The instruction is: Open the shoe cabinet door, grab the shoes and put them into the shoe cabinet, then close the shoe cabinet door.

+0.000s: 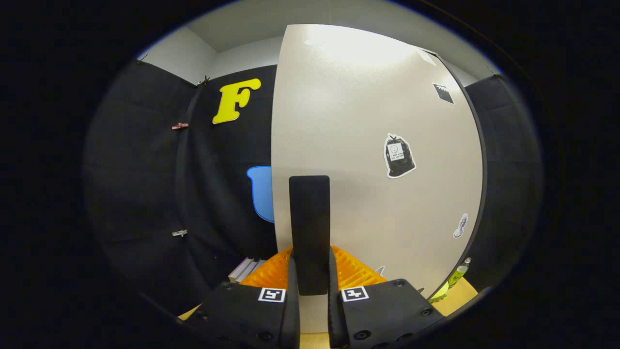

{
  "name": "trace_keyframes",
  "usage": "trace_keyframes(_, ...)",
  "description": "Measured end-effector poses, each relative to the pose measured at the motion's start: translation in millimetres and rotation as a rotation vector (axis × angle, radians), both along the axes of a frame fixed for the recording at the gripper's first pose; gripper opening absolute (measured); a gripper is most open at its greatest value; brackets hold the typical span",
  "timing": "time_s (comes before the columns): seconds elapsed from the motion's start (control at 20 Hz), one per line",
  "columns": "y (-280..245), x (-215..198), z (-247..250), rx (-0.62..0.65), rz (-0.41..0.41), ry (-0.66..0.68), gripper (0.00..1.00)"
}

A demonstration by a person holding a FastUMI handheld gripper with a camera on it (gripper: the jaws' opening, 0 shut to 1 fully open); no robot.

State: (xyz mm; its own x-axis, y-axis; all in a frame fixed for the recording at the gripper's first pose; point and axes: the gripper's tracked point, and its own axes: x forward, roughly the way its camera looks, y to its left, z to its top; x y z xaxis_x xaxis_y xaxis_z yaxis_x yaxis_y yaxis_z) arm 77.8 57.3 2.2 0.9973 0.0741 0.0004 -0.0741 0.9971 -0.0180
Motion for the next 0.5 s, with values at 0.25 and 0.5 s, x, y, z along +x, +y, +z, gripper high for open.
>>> trace_keyframes(0.25,-13.5,-44.7,1.1,0.008,0.065,0.016,0.27)
trace_keyframes(0.5,-39.9,-88.5,2.2,0.017,0.116,0.017,0.27)
